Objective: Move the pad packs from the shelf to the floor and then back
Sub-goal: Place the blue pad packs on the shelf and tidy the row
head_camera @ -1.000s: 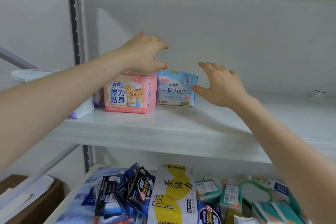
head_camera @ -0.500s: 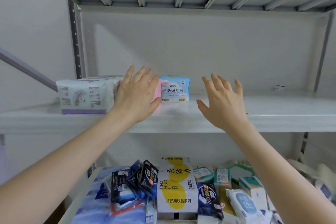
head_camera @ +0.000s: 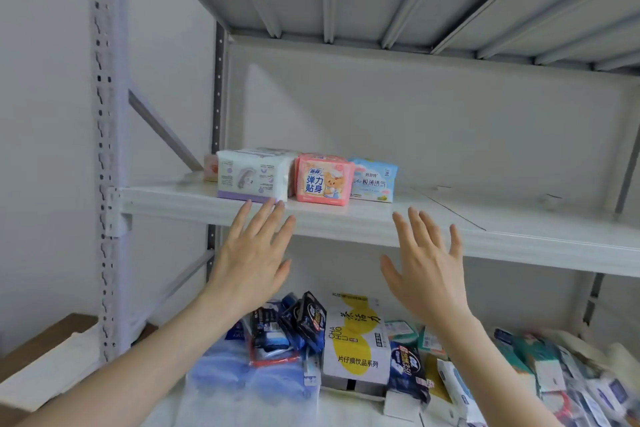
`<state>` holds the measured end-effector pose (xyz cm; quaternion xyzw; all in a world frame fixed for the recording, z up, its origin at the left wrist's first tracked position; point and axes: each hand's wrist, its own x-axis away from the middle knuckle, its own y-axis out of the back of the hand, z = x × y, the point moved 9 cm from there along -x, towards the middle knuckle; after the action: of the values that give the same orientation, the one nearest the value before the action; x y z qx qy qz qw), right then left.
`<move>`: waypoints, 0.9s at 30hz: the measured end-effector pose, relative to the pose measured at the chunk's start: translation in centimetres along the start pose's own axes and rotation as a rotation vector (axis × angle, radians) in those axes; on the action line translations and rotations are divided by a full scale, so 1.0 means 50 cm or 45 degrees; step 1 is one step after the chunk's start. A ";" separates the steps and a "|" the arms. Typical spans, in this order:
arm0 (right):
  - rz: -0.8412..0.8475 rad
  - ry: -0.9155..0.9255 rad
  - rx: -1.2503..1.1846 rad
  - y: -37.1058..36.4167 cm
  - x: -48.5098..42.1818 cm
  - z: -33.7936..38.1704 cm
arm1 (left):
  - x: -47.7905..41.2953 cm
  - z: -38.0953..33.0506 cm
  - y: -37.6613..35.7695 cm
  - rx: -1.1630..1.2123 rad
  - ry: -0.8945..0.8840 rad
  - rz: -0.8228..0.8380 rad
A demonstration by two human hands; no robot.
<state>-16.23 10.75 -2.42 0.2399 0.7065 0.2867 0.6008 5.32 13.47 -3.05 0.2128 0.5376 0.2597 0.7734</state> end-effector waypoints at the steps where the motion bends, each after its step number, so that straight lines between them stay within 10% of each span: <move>1: -0.001 0.014 -0.018 0.005 0.004 0.016 | 0.013 0.015 0.005 -0.012 0.020 0.005; 27: -0.155 -0.001 -0.384 0.062 -0.276 0.422 | -0.042 0.545 -0.136 0.376 0.212 0.049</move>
<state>6.83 6.02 7.14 0.1038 0.6685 0.3525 0.6466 31.56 5.51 3.38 0.3123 0.6279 0.2095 0.6815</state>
